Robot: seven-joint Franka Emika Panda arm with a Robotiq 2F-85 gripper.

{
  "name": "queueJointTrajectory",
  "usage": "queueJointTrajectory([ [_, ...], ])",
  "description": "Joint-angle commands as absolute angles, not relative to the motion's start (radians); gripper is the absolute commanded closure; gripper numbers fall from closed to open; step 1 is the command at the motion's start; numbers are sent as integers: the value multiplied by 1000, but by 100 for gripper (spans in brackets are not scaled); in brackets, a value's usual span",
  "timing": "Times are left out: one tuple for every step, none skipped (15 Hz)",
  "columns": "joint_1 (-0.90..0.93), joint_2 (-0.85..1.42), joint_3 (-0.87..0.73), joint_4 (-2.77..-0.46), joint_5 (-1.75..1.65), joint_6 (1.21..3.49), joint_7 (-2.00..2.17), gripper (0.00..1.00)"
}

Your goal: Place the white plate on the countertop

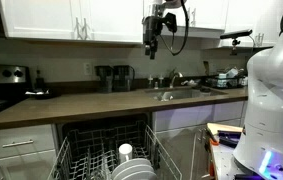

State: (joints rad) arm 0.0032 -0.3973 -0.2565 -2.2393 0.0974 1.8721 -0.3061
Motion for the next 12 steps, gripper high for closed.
queueJointTrajectory([
  [-26,-393,-232,-2236,108,1868,-316,0],
  [-26,-393,-232,-2236,108,1868,-316,0],
  [-26,-393,-232,-2236,108,1868,-316,0],
  [-26,-393,-232,-2236,108,1868,-316,0],
  [-26,-393,-232,-2236,108,1868,-316,0],
  [-26,-393,-232,-2236,108,1868,-316,0],
  [-26,-393,-232,-2236,108,1868,-316,0],
  [-24,-351,-236,-2228,110,1879,-326,0],
  [-15,-315,-244,-2217,122,1884,-360,0],
  [-10,-274,-247,-2205,127,1889,-375,0],
  [-4,-232,-245,-2193,129,1901,-400,0],
  [2,-181,-237,-2180,128,1918,-419,0],
])
